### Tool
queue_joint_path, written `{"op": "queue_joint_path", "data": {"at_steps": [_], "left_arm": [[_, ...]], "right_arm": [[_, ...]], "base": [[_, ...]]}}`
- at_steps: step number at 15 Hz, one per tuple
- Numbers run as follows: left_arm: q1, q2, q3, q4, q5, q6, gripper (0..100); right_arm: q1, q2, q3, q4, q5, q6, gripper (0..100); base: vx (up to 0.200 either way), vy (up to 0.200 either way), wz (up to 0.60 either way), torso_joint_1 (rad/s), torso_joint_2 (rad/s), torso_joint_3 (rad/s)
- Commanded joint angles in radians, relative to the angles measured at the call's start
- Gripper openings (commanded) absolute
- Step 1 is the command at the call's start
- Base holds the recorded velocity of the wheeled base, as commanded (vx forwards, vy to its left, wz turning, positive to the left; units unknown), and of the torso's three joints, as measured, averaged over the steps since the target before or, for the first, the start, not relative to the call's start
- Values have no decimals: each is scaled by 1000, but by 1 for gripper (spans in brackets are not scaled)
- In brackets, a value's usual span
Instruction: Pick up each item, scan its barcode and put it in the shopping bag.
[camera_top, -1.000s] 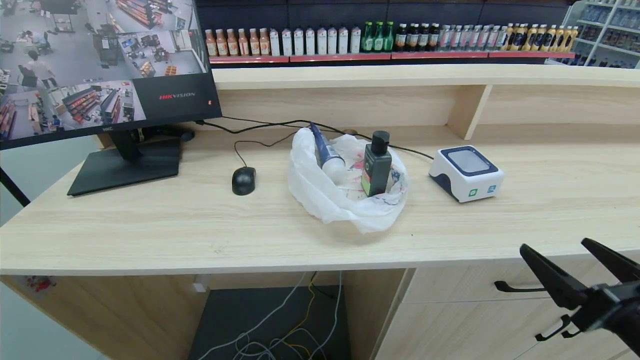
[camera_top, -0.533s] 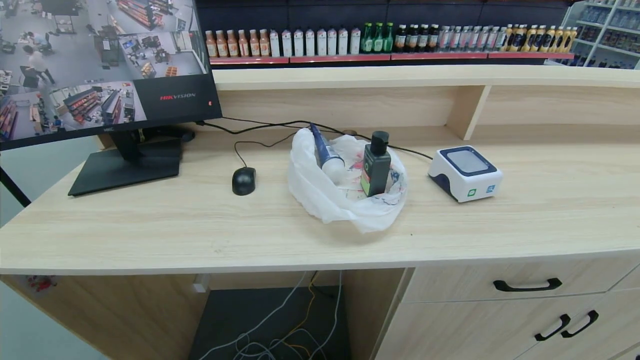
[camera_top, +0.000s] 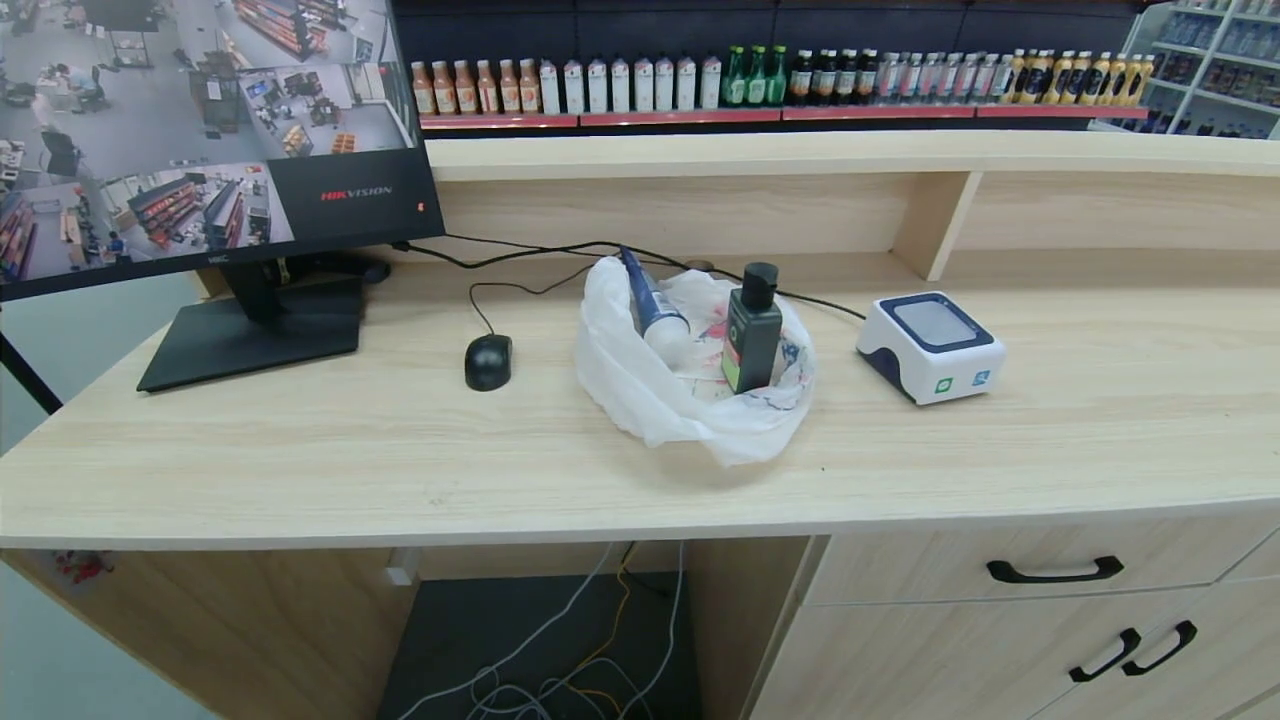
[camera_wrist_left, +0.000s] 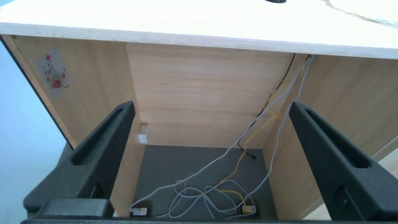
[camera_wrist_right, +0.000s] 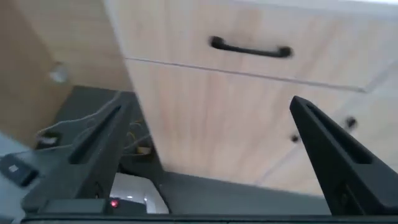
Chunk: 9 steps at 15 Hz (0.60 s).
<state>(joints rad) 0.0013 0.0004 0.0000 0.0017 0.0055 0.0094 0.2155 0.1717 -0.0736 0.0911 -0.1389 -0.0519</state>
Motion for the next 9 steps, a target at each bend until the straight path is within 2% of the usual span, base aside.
{"op": "queue_joint_path", "data": {"at_steps": [1, 3, 4, 5, 9], "left_arm": [[0, 0, 0, 0, 1, 0, 100], [0, 0, 0, 0, 1, 0, 100], [0, 0, 0, 0, 1, -3, 100], [0, 0, 0, 0, 1, -5, 100], [0, 0, 0, 0, 1, -3, 100]], "right_arm": [[-157, 31, 2, 1, 2, 6, 100], [-150, -83, 5, -2, 4, 7, 100], [-150, -81, 34, -48, 2, 10, 100], [-150, -81, 74, -165, 5, 14, 100], [-150, -81, 72, -97, 81, 18, 100]], "base": [[0, 0, 0, 0, 0, 0], [0, 0, 0, 0, 0, 0], [0, 0, 0, 0, 0, 0], [0, 0, 0, 0, 0, 0], [0, 0, 0, 0, 0, 0]]}}
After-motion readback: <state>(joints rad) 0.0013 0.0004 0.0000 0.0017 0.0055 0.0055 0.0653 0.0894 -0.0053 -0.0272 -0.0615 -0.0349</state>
